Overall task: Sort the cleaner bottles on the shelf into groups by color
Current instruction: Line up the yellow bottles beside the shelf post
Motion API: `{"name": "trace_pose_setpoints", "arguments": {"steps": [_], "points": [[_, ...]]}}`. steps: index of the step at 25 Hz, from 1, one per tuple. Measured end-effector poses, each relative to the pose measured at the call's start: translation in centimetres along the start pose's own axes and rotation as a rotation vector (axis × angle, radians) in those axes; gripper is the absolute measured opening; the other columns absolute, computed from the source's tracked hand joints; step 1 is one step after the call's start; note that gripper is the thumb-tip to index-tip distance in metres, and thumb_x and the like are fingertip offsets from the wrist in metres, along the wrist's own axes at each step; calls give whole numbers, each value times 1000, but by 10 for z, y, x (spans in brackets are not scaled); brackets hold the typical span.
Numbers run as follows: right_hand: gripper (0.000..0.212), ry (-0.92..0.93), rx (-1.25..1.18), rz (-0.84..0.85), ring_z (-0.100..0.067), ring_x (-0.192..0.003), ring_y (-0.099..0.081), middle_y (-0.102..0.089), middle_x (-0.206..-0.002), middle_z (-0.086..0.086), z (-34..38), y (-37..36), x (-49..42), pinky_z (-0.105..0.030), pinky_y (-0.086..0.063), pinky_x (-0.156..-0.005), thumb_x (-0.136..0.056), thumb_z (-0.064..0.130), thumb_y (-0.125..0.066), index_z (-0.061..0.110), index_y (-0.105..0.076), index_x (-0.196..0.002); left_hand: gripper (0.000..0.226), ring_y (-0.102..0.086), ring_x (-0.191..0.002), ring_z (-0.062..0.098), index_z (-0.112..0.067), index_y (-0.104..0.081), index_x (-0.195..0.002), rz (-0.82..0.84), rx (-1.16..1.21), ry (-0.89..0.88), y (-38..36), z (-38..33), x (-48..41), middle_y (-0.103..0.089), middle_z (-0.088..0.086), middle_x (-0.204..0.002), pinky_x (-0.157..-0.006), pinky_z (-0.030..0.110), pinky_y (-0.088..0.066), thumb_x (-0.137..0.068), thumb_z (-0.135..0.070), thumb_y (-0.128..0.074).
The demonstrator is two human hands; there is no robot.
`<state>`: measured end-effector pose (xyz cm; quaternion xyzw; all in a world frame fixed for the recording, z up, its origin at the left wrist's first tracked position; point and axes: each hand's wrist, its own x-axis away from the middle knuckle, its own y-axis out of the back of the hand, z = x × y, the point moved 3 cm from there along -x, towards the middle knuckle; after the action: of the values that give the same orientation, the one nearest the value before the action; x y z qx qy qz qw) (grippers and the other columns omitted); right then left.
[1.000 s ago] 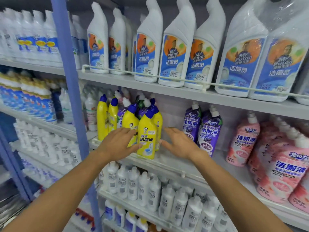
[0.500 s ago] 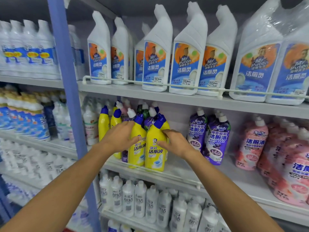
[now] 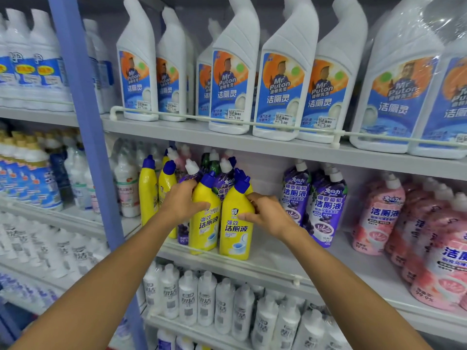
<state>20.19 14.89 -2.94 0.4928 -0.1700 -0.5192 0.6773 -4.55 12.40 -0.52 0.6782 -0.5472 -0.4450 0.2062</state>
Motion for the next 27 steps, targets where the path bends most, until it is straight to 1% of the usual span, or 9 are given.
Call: {"name": "trace_pose_setpoints", "arguments": {"steps": [3,5,7,10,13,15,18,21,27], "points": [[41,-18,39,-27,-12,-73,-59,-62,-86,4,-15,12,7,-20,-39,-62,-85,43,-77,16,-62,-112,35,-65,-76,22,-16,-63,-93,51,135,-62,-11,1,-1,-69,2,-82,-65,42,-54,-77,-37,-87],[36,-47,39,-55,-8,-69,-56,-59,-81,7,-28,20,12,-21,-38,-61,-85,41,-78,18,-62,-107,39,-69,-82,19,-19,-67,-98,62,178,-83,-20,-5,-3,-73,0,-89,-73,47,-58,-75,-43,-86],[32,-90,23,-73,-13,-73,-59,-61,-82,6,-41,26,16,-25,-41,-65,-86,39,-77,19,-61,-105,37,-70,-85,19,-18,-69,-102,46,209,-82,-29,-14,-4,-75,0,-93,-76,46,-58,-76,-37,-86],[41,-118,14,-114,-25,-89,-66,-69,-99,-6,-54,33,21,-35,-53,-76,-88,37,-76,15,-60,-119,37,-70,-83,19,-20,-68,-105,31,242,-86,-45,-30,-8,-74,0,-91,-76,45,-59,-77,-35,-86],[47,-169,52,-160,-29,-95,-66,-70,-107,-10,-63,36,20,-42,-55,-83,-89,39,-75,15,-58,-126,40,-69,-80,21,-23,-64,-107,24,224,-45,-61,-41,-14,-72,0,-89,-73,43,-59,-76,-39,-84],[48,-216,77,-175,-31,-99,-66,-70,-111,-11,-70,34,16,-43,-55,-84,-88,42,-74,16,-59,-126,42,-67,-81,25,-24,-61,-107,7,192,-22,-71,-50,-18,-70,2,-90,-73,43,-59,-75,-43,-82],[45,-274,132,-208,-35,-104,-64,-68,-115,-14,-78,32,11,-42,-54,-84,-90,42,-72,15,-58,-124,43,-66,-88,32,-18,-60,-112,-42,136,-17,-84,-59,-26,-70,8,-97,-78,41,-56,-80,-38,-81],[53,-310,182,-254,-38,-112,-62,-65,-124,-15,-84,30,8,-42,-53,-88,-90,42,-72,16,-54,-133,47,-63,-95,38,-14,-57,-118,-56,121,-9,-96,-60,-33,-68,15,-104,-78,40,-52,-83,-37,-79],[53,-304,168,-304,-37,-112,-62,-66,-125,-13,-91,32,4,-39,-51,-87,-88,40,-74,17,-55,-132,54,-58,-110,42,-7,-54,-132,-62,106,-20,-111,-64,-42,-64,22,-119,-90,45,-48,-90,-37,-72]]}}
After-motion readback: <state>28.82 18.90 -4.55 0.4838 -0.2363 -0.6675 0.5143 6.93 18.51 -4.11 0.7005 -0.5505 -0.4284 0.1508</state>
